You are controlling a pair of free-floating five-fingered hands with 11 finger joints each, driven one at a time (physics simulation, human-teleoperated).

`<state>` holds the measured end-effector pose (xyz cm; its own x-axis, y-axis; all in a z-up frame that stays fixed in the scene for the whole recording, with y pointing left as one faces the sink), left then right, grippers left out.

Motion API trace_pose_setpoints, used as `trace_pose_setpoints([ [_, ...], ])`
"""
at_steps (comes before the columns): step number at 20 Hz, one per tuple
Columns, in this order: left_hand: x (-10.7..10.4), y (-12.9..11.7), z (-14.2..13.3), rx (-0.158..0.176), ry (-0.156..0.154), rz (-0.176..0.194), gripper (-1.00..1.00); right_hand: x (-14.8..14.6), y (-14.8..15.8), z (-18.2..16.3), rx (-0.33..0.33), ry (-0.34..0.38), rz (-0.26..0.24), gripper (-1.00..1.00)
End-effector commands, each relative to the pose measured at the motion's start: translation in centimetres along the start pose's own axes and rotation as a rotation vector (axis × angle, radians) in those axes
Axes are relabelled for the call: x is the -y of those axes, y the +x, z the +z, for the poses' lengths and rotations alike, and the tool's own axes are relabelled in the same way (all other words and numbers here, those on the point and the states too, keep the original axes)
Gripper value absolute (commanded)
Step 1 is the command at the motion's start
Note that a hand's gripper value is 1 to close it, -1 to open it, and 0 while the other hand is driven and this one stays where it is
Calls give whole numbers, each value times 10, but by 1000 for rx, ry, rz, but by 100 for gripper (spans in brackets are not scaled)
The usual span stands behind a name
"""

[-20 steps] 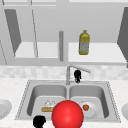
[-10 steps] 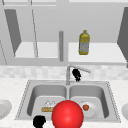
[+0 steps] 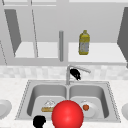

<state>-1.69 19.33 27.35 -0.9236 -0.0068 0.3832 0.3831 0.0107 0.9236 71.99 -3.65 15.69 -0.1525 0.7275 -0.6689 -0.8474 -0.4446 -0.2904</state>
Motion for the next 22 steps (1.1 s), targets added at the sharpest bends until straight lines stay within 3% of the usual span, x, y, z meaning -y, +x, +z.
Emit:
trace_pose_setpoints([
  [1,0,0,0,0,0,0,0,8,14,10,-7,-36,55,100],
  [2,0,0,0,0,0,0,0,9,14,10,-34,-28,67,100],
  [3,0,0,0,0,0,0,0,1,0,1,-42,6,25,100],
  [6,0,0,0,0,0,0,0,2,8,11,-68,10,41,100],
  [9,0,0,0,0,0,0,0,9,8,14,27,29,-2,100],
  [22,0,0,0,0,0,0,0,9,12,12,26,6,-6,100],
])
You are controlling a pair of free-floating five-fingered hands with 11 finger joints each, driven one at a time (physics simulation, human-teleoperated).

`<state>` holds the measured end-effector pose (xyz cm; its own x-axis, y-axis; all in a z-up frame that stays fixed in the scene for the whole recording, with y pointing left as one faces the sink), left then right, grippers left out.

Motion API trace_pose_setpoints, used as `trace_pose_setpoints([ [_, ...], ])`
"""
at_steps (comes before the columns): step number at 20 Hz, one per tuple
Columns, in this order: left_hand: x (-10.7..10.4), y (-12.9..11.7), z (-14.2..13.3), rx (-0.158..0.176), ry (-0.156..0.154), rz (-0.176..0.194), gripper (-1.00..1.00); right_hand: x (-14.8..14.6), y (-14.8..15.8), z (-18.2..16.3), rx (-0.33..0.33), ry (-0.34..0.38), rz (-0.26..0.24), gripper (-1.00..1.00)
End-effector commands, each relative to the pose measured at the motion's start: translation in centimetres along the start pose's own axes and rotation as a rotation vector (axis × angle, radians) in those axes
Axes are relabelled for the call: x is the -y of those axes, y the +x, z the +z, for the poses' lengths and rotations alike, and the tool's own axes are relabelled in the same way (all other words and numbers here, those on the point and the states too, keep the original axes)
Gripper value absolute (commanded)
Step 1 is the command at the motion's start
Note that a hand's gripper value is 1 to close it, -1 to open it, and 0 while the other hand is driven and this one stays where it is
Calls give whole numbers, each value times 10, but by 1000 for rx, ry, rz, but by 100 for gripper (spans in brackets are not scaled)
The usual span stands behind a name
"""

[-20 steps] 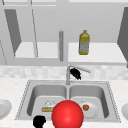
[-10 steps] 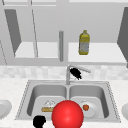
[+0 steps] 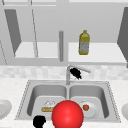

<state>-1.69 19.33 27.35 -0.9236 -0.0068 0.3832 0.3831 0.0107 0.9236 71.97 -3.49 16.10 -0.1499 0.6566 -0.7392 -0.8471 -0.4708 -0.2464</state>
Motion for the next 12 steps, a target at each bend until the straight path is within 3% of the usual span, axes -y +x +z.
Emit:
trace_pose_setpoints([
  [1,0,0,0,0,0,0,0,7,12,9,114,-7,-53,100],
  [12,0,0,0,0,0,0,0,6,12,6,120,-1,-48,100],
])
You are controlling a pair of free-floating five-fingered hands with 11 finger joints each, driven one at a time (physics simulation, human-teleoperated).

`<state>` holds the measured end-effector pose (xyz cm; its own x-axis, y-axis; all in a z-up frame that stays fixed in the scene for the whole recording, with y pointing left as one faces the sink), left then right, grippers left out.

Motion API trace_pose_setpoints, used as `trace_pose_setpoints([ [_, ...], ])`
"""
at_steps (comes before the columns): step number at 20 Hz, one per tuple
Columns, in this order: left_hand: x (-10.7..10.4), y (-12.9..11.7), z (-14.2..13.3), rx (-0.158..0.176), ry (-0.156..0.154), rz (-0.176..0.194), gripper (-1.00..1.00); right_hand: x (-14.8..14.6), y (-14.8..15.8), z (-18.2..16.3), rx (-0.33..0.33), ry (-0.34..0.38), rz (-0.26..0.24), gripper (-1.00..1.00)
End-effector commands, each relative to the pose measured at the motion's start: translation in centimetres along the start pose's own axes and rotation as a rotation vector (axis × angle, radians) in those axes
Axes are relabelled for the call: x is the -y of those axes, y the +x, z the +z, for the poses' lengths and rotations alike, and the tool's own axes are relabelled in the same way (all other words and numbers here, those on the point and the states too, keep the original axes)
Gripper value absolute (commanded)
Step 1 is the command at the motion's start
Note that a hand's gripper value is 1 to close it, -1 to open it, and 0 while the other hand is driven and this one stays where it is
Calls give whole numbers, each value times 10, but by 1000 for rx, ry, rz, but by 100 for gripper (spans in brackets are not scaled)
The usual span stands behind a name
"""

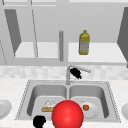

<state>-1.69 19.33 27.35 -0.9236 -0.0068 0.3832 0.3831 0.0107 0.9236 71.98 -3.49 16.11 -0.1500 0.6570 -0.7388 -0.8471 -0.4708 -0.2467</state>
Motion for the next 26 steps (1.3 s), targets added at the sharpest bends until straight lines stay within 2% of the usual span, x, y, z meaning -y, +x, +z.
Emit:
trace_pose_setpoints([
  [1,0,0,0,0,0,0,0,5,12,6,118,-1,-48,100],
  [8,0,0,0,0,0,0,0,8,19,8,106,-11,-57,100],
  [12,0,0,0,0,0,0,0,12,30,11,-6,0,4,100],
  [15,0,0,0,0,0,0,0,12,30,11,-51,7,29,100],
  [23,0,0,0,0,0,0,0,15,32,16,-263,45,157,100],
  [26,0,0,0,0,0,0,0,13,30,12,-321,56,191,100],
])
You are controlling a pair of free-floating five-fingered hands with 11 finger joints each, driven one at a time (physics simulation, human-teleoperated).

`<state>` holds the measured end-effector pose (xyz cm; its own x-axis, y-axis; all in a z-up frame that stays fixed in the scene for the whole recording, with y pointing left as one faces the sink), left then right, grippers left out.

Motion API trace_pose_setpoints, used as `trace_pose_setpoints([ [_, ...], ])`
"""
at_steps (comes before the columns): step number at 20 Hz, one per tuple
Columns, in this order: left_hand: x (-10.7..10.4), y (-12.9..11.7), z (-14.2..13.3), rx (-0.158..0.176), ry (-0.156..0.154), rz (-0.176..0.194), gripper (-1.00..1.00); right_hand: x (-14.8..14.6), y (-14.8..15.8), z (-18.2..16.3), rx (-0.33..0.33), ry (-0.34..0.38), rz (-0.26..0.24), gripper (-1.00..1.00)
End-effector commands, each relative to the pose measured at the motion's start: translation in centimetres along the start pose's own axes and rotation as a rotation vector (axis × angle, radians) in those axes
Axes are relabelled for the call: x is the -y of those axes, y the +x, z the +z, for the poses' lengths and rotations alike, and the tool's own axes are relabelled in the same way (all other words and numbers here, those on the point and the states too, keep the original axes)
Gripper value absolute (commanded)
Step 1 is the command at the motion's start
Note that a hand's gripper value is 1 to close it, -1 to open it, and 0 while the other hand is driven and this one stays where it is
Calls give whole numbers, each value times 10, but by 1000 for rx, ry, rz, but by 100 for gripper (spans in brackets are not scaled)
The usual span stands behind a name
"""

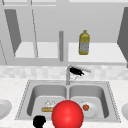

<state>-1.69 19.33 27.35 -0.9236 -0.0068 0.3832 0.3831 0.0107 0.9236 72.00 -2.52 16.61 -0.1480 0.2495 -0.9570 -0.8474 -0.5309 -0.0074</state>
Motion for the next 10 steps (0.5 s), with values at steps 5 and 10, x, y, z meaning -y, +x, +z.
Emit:
trace_pose_setpoints([
  [5,0,0,0,0,0,0,0,-2,6,-6,75,-10,0,-100],
  [10,0,0,0,0,0,0,0,-2,1,-4,158,-23,-17,-100],
])
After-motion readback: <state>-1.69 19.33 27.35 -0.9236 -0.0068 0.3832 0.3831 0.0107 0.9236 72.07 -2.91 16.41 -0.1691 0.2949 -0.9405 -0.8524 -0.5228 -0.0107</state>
